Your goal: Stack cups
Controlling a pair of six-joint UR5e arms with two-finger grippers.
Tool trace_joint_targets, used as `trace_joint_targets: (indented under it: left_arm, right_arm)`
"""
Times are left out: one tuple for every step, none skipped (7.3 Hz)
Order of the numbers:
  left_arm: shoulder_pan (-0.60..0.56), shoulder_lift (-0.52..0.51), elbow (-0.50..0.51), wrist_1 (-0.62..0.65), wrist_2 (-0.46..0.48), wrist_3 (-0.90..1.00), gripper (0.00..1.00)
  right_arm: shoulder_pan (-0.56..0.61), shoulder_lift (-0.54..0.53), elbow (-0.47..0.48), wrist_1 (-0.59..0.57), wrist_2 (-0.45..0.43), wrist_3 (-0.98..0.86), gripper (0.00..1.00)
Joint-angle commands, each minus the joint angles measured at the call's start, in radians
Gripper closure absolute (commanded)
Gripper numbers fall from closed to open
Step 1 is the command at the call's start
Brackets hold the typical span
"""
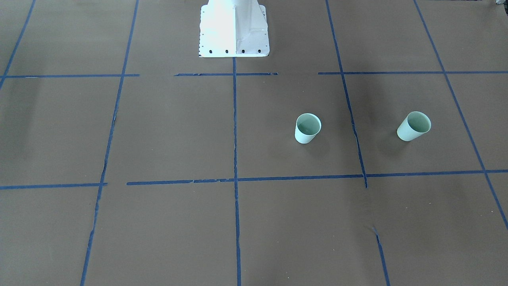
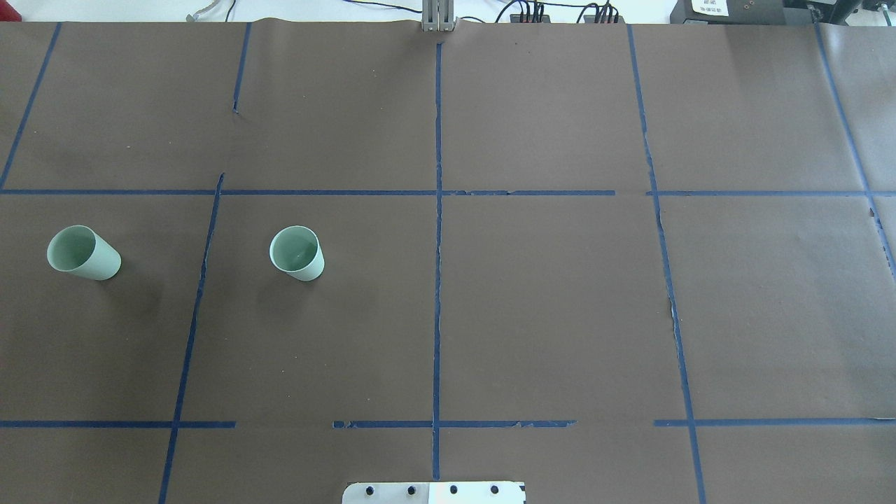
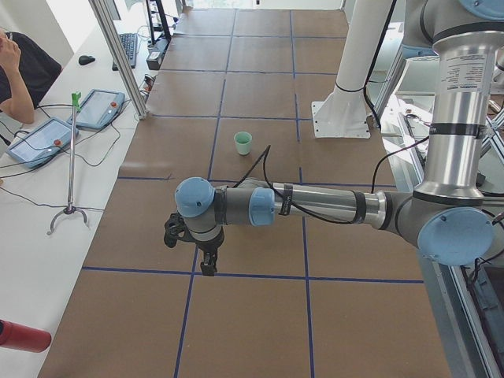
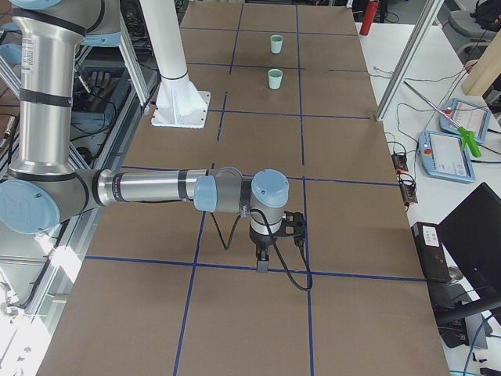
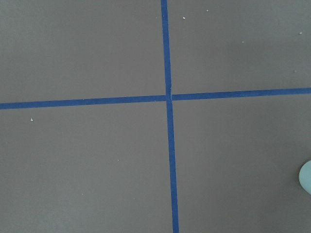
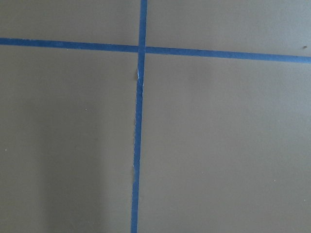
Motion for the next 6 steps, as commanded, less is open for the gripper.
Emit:
trace_joint_targets:
  left_arm:
    - [0.001, -0.001, -0.001, 0.000, 0.003, 0.000, 0.00]
    - [0.001, -0.009, -0.010, 0.000, 0.000, -0.006, 0.00]
    - [0.002, -0.035, -0.016, 0.002, 0.004, -0.008, 0.00]
    - [0.005, -0.067, -0.036, 0.005, 0.006, -0.015, 0.00]
    - [0.020, -0.069, -0.074, 0.008, 0.007, -0.017, 0.00]
    - [0.039, -0.069, -0.119, 0.008, 0.009, -0.062, 0.00]
  right_arm:
    - [0.000, 0.000, 0.000, 0.000, 0.000, 0.000, 0.00]
    - [0.000, 0.000, 0.000, 0.000, 0.000, 0.000, 0.00]
    - [-0.001, 0.000, 0.000, 0.000, 0.000, 0.000, 0.00]
    - [0.000, 0.000, 0.000, 0.000, 0.000, 0.000, 0.00]
    - [-0.001, 0.000, 0.000, 0.000, 0.000, 0.000, 0.00]
    - [-0.001, 0.000, 0.000, 0.000, 0.000, 0.000, 0.00]
